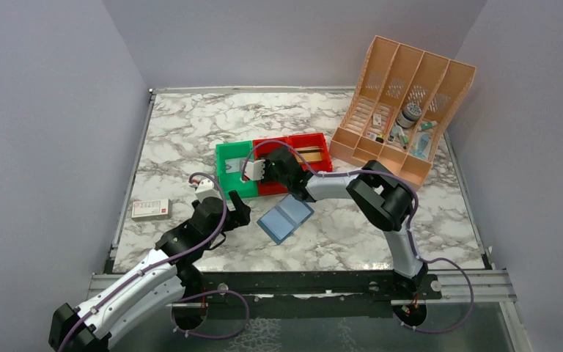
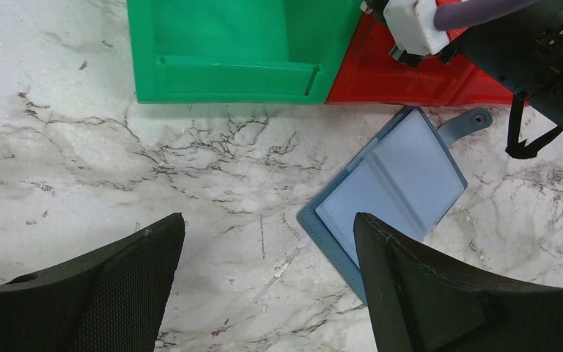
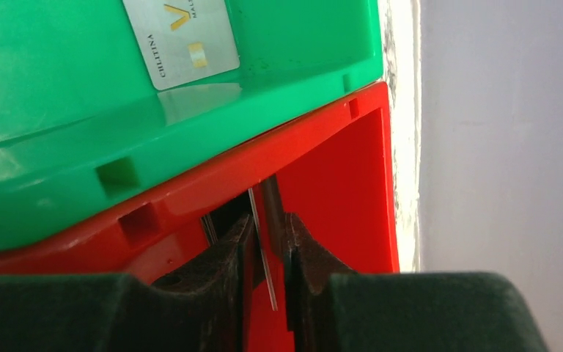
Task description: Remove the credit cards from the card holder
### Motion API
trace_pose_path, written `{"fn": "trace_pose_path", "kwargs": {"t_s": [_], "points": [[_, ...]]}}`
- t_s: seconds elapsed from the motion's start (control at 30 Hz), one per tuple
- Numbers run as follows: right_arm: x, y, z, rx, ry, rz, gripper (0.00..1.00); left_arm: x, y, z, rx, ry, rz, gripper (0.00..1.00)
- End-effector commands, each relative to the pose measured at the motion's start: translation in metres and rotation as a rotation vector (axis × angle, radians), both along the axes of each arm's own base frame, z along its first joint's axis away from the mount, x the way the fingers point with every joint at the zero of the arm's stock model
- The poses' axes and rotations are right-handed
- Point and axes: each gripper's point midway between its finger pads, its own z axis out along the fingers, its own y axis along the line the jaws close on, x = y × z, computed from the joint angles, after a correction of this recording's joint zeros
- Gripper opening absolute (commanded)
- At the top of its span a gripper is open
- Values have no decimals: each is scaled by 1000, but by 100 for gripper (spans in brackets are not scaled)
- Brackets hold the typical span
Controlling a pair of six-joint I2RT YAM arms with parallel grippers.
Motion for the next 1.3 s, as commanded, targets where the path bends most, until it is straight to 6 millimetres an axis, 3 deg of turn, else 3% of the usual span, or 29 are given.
{"fn": "trace_pose_path", "kwargs": {"t_s": [0.0,0.2,0.4,0.5,0.63,0.73,0.83,0.93,1.0,1.13,1.27], "points": [[-5,13,3,9,29,58,27,3,5,3,8,-9,31,88],[-10,10,6,2,63,76,49,2,5,2,8,-5,28,88],[-6,6,21,55,84,42,53,1,3,1,8,-1,13,88],[-10,10,44,144,110,38,58,1,-2,2,-1,-1,-11,88],[-19,10,95,342,118,8,60,1,-14,4,-25,-4,-67,88],[-12,-20,131,507,32,-153,60,0,-25,5,-46,0,-117,88],[-21,-63,147,733,56,-360,60,-1,-34,5,-63,12,-160,88],[-43,-101,136,908,160,-534,57,-2,-43,5,-89,23,-186,88],[-62,-121,110,934,266,-640,58,-3,-51,6,-120,26,-217,88],[-112,-111,68,877,595,-609,65,-5,-59,7,-142,30,-253,88],[-151,-110,36,872,803,-612,71,-6,-58,6,-131,40,-254,88]]}}
